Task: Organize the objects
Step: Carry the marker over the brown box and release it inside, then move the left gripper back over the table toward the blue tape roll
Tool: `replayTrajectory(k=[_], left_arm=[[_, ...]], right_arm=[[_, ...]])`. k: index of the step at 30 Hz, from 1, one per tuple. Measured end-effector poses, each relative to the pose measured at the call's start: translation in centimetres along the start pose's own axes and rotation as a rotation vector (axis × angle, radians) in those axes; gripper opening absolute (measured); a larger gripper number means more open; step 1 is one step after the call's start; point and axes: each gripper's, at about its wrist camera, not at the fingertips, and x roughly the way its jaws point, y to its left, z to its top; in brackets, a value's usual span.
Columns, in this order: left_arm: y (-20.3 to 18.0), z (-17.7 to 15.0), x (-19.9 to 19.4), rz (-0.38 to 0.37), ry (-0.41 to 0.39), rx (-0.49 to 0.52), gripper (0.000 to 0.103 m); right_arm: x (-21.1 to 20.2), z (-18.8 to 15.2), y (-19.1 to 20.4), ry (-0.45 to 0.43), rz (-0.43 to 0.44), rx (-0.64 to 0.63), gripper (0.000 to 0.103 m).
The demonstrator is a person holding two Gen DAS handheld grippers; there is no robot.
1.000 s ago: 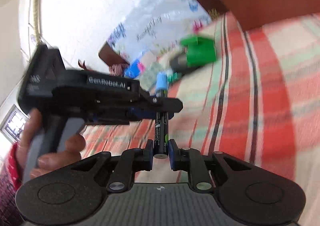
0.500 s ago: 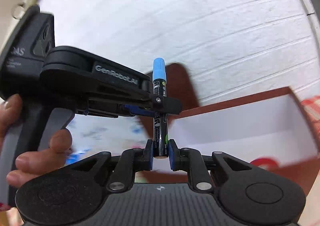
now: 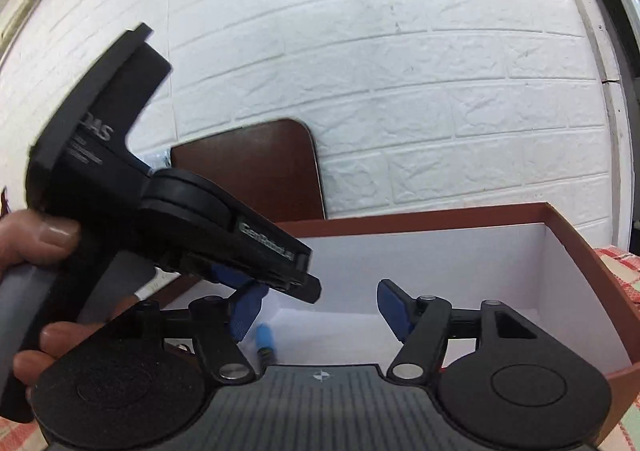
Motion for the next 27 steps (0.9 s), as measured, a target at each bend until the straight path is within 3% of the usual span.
replayTrajectory(k=[4, 9, 17, 22, 27], left_arm=[[-1.0, 0.2, -4.4, 0.050, -0.072, 0.041, 0.047], [0.6, -3.5, -10.2, 0.077, -0.103, 0.038, 0.051], [8.4, -13.2, -13.0, 0.274, 0.050, -0.089, 0.053], [14.6, -19.1, -14.6, 0.410, 0.148, -0.192, 0.053], [19.1, -22.9, -16.4, 0.479, 0.161, -0.269, 0.055]], right_arm=[[-2.1, 2.0, 0.6, -0.017, 0.047, 0.090, 0.064], [-7.7, 2.0, 3.6, -0.021, 0.083, 0.167, 0.064], [-9.6, -3.8, 10.9, 0.200, 0.105, 0.300, 0.065], [-8.8, -7.1, 15.9, 0.352, 0.086, 0.279, 0.065], [-8.5, -9.2, 20.1, 0.440, 0.086, 0.159, 0.064]])
